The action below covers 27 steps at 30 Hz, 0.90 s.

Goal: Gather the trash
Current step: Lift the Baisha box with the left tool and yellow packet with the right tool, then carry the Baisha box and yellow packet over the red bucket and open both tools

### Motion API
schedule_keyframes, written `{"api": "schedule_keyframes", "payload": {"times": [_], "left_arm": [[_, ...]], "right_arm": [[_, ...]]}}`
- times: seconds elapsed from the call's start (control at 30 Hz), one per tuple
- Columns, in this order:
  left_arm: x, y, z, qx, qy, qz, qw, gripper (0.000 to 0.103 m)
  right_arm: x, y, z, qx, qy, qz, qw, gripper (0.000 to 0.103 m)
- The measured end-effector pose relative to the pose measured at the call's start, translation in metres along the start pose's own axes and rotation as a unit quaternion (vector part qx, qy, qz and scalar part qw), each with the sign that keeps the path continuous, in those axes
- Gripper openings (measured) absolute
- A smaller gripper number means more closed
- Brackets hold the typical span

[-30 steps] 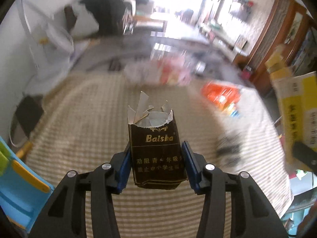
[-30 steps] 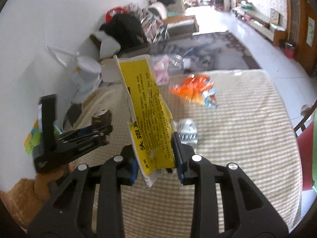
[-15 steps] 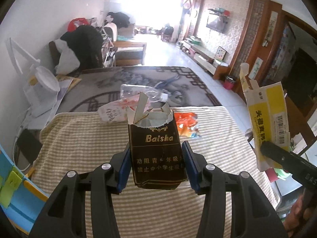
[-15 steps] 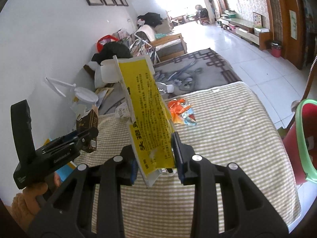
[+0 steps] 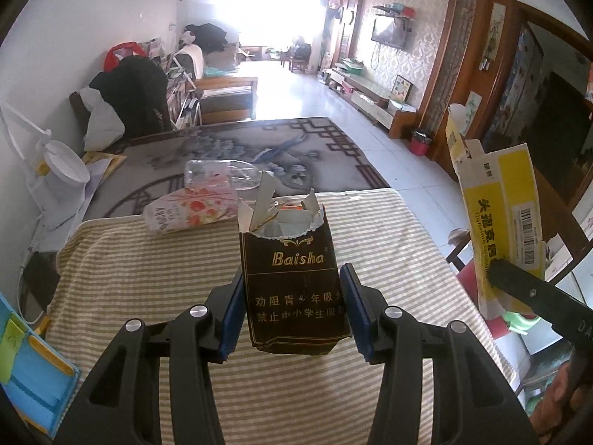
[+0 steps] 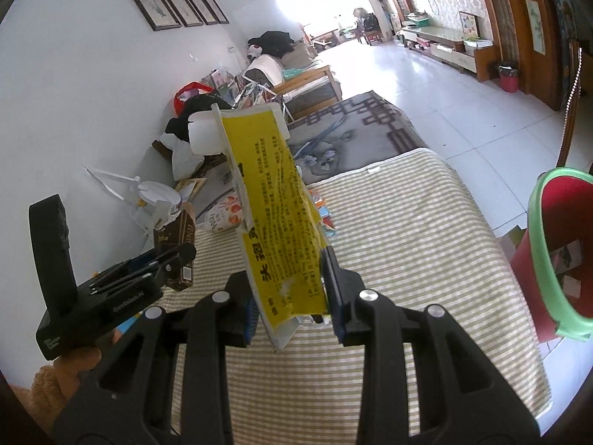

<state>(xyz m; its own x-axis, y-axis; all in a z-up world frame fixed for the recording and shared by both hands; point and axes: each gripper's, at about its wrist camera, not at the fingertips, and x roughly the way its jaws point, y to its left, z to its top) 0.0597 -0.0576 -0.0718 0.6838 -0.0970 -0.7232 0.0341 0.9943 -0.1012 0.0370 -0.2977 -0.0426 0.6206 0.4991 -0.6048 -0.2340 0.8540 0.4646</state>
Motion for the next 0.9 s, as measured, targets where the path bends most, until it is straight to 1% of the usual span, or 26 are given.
{"api": "schedule_keyframes", "payload": {"times": [0.1, 0.23, 0.43, 0.5, 0.6, 0.67, 0.8, 0.9], "left_arm": [[0.002, -0.022, 0.001, 0.001, -0.001, 0.005, 1.0, 0.046], [0.01, -0.053, -0.002, -0.009, 0.006, 0.01, 0.9999, 0.046], [0.022, -0.091, -0.008, -0.014, 0.018, 0.02, 0.9995, 0.046], [0.024, -0.104, -0.009, -0.01, 0.023, 0.024, 0.9994, 0.046], [0.022, -0.126, -0.007, -0.003, 0.016, 0.025, 0.9996, 0.046], [0.019, -0.144, -0.005, 0.011, 0.009, 0.023, 0.9996, 0.046], [0.02, -0.177, -0.002, 0.031, 0.009, 0.016, 0.9993, 0.046], [0.019, -0.194, 0.0, 0.044, 0.005, 0.012, 0.999, 0.046]], "right_arm": [[-0.007, -0.014, 0.005, -0.003, 0.001, 0.007, 1.0, 0.03], [-0.018, -0.041, 0.012, -0.005, 0.003, 0.013, 1.0, 0.03], [-0.033, -0.085, 0.021, 0.009, 0.004, 0.02, 1.0, 0.03], [-0.04, -0.098, 0.023, 0.012, 0.003, 0.021, 1.0, 0.03], [-0.054, -0.121, 0.025, 0.024, -0.007, 0.017, 1.0, 0.03], [-0.063, -0.134, 0.025, 0.031, -0.014, 0.015, 0.999, 0.03], [-0.078, -0.159, 0.024, 0.051, -0.026, 0.003, 0.998, 0.03], [-0.089, -0.172, 0.024, 0.061, -0.036, -0.006, 0.997, 0.03]]}}
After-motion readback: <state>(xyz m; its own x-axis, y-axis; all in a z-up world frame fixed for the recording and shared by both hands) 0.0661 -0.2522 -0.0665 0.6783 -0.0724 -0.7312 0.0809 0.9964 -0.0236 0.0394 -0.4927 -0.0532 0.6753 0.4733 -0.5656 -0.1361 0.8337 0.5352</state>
